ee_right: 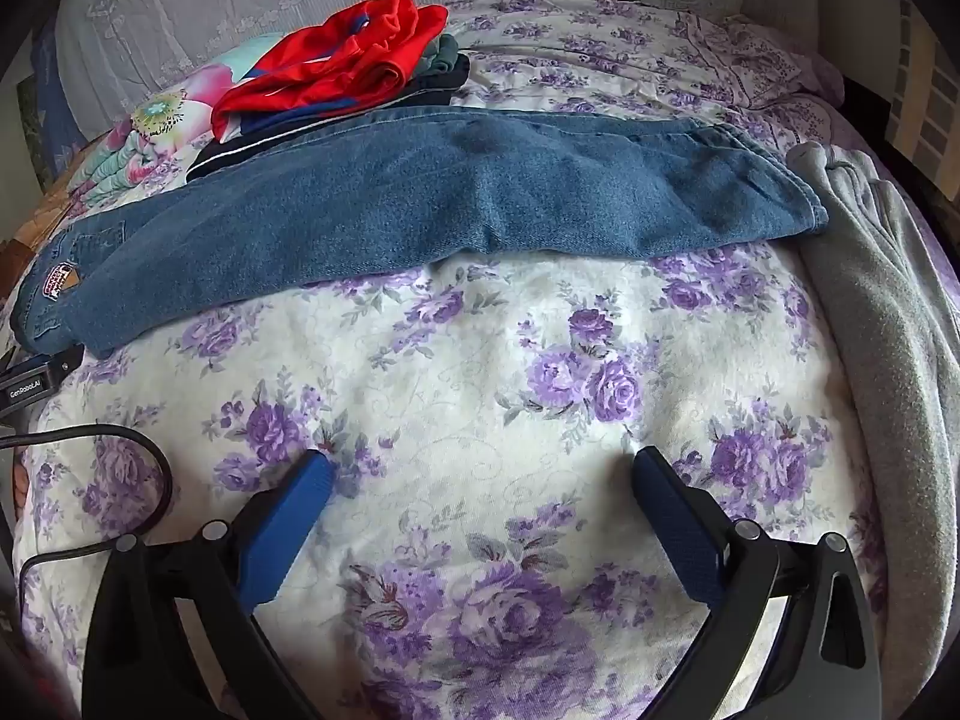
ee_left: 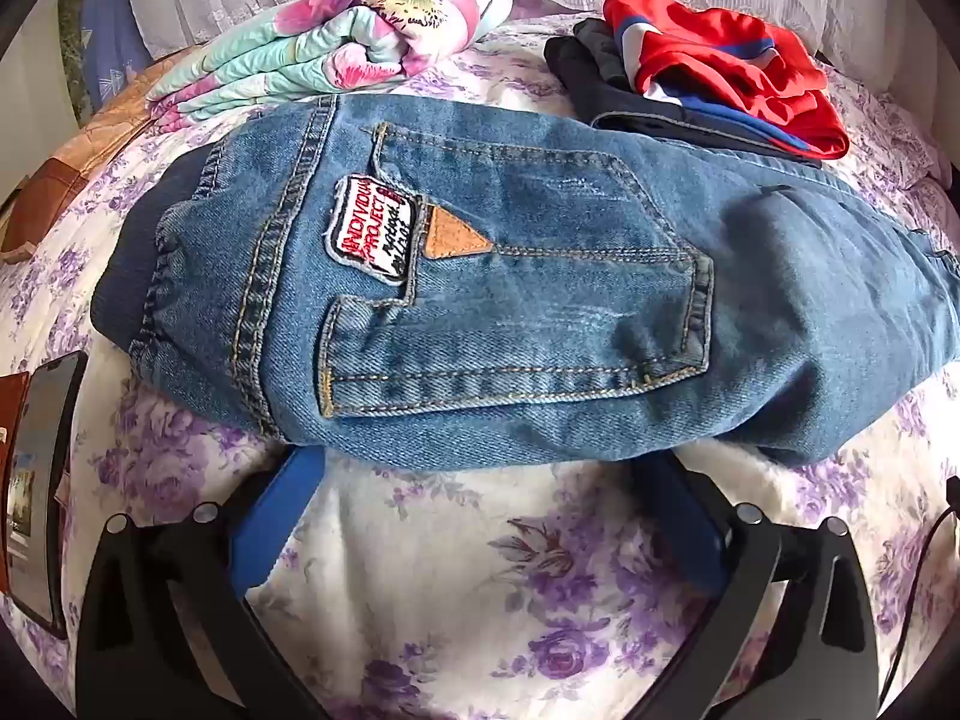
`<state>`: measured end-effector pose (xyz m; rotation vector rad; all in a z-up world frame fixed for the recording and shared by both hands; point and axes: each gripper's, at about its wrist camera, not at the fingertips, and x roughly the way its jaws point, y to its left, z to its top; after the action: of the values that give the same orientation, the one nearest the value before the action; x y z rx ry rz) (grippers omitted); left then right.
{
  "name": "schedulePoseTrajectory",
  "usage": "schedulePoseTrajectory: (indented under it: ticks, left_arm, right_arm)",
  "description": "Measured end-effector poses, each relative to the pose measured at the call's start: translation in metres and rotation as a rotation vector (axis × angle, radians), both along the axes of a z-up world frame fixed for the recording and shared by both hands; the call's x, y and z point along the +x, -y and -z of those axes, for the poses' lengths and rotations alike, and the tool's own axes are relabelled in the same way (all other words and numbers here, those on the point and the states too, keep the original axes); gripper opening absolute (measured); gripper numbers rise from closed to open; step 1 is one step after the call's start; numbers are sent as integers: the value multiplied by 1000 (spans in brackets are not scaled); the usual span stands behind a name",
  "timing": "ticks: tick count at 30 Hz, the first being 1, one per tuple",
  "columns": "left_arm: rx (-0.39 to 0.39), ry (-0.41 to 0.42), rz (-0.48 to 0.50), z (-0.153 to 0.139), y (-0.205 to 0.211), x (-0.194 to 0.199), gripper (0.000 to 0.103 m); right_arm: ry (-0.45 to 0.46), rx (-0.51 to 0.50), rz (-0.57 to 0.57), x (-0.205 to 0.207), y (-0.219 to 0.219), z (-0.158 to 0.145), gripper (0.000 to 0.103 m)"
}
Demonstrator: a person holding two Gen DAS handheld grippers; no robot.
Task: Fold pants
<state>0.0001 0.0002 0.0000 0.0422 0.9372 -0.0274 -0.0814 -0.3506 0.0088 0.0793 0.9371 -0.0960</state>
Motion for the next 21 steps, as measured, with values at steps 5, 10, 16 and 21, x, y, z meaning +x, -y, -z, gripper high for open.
schedulePoseTrajectory:
  ticks: [5, 10, 16, 21]
  left_arm:
    - [4, -1, 0, 0, 1, 0, 99]
    - [3, -1, 0, 0, 3, 0, 99]
    - [0, 0, 0, 0, 0, 0, 99]
    - [0, 0, 0, 0, 0, 0, 99]
  right_arm:
    - [-1, -2, 0, 1, -3, 0, 100]
    - [1, -3, 0, -1, -1, -1, 100]
    - [2, 4, 0, 0, 0, 0, 100]
    - [2, 5, 0, 0, 0, 0, 100]
